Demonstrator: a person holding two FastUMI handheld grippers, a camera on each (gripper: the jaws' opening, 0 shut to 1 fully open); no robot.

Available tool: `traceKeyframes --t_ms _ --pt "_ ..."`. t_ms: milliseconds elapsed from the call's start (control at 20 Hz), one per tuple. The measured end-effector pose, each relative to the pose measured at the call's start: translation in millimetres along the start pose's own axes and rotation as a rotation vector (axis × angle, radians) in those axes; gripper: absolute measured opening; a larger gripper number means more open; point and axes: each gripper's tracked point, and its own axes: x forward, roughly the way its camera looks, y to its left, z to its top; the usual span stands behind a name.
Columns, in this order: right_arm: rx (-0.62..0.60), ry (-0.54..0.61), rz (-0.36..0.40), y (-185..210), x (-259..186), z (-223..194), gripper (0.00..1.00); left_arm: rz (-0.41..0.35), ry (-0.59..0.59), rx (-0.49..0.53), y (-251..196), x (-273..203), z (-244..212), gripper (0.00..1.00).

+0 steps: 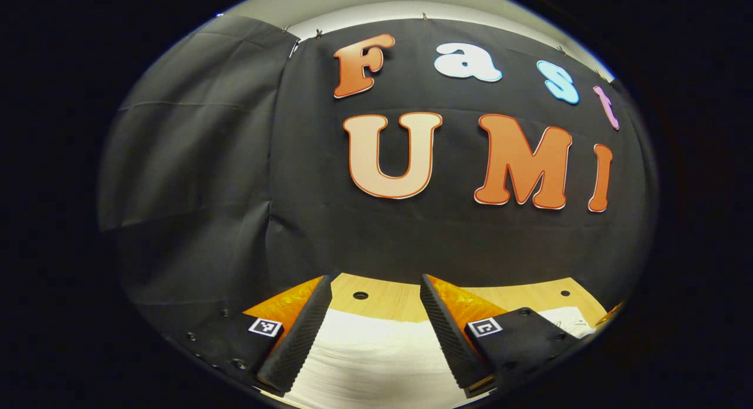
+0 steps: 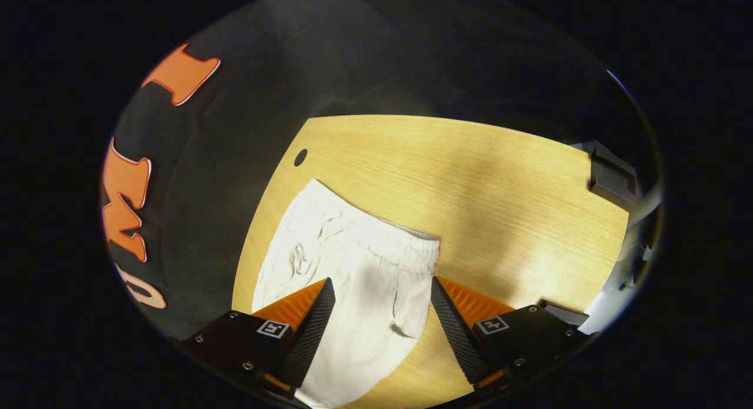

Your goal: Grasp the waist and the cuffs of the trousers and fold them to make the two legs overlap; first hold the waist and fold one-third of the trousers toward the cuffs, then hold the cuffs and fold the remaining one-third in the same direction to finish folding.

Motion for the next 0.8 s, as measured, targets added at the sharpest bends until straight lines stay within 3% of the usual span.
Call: traceKeyframes --t_ms 250,550,650,800 --pt "-0.01 0.021 -0.071 -8.5 21.5 6.8 0.99 0.034 0.036 -0.007 15.7 13.3 -10.5 0.99" --pt "0.003 0.043 -0.105 -15.0 33.7 9.6 0.96 0.053 0.054 -0.016 21.7 14.8 -19.0 0.98" --pt "-0.004 0.04 -0.123 -22.8 36.1 9.5 0.84 0.062 0.058 -0.011 24.4 13.4 -21.7 0.99" --pt "-0.008 0.047 -0.138 -32.0 40.6 9.7 0.57 0.074 0.073 -0.028 28.2 11.3 -27.7 0.99"
